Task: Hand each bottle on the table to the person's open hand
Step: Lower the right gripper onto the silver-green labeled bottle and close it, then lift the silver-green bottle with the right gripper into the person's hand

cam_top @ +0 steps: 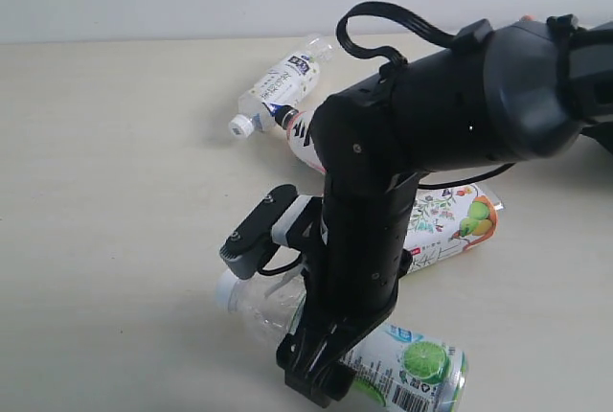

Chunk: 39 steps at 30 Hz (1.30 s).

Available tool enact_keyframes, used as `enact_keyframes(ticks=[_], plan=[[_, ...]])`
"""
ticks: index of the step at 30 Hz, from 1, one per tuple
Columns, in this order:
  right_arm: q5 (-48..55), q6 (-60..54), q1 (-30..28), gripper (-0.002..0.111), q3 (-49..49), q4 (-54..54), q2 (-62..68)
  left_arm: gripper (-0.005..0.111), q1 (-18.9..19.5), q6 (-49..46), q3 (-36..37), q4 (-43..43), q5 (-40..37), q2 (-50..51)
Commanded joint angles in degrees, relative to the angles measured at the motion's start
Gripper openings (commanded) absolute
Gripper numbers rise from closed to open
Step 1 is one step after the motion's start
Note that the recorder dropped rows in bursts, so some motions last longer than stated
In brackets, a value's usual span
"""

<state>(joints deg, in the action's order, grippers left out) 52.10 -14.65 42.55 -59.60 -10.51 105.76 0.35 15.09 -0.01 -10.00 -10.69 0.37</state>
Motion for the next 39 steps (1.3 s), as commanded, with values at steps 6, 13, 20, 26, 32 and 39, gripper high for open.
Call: enact_keyframes(ticks=[6, 13, 20, 26, 32, 39], plan=[[-1.3, -0.2, 0.1, 0.088, -0.2, 0.4, 3.0, 0.000, -0.3, 0.0, 0.0, 0.1, 0.3, -0.4], [1.0, -0.1, 0.1, 0.046, -0.2, 0.0, 2.6, 0.000, -0.3, 0.0, 0.0, 0.1, 0.3, -0.4], [1.3, -0.1, 0.1, 0.000, -0.2, 0.0, 2.5, 0.000, -0.3, 0.0, 0.0, 0.1, 0.3, -0.4], [3.9, -0.1, 0.1, 0.000, -1.2, -2.6, -0.1, 0.000, -0.3, 0.0, 0.0, 0.1, 0.3, -0.4], [7.7, 1.0, 0.1, 0.000, -6.0, -3.4, -9.0, 0.000, -0.3, 0.0, 0.0, 0.1, 0.3, -0.4], [7.5, 12.8, 0.1, 0.000, -9.5, 9.8, -19.3, 0.000, -0.3, 0.0, 0.0, 0.1, 0.3, -0.4]])
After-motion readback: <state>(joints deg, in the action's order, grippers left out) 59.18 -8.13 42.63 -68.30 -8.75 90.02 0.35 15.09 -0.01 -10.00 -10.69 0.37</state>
